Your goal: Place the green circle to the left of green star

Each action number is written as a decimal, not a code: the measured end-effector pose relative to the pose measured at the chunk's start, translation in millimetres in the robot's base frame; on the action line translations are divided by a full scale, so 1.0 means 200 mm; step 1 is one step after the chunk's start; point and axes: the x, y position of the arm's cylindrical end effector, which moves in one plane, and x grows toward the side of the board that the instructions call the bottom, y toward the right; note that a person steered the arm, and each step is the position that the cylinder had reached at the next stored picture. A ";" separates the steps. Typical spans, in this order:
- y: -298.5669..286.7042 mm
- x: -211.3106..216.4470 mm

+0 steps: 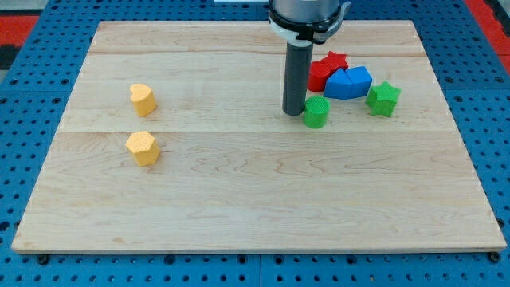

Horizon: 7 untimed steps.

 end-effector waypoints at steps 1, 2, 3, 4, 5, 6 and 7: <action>0.01 0.08; 0.07 0.12; 0.13 0.10; 0.21 0.04; 0.20 -0.01; 0.14 -0.06; 0.27 -0.04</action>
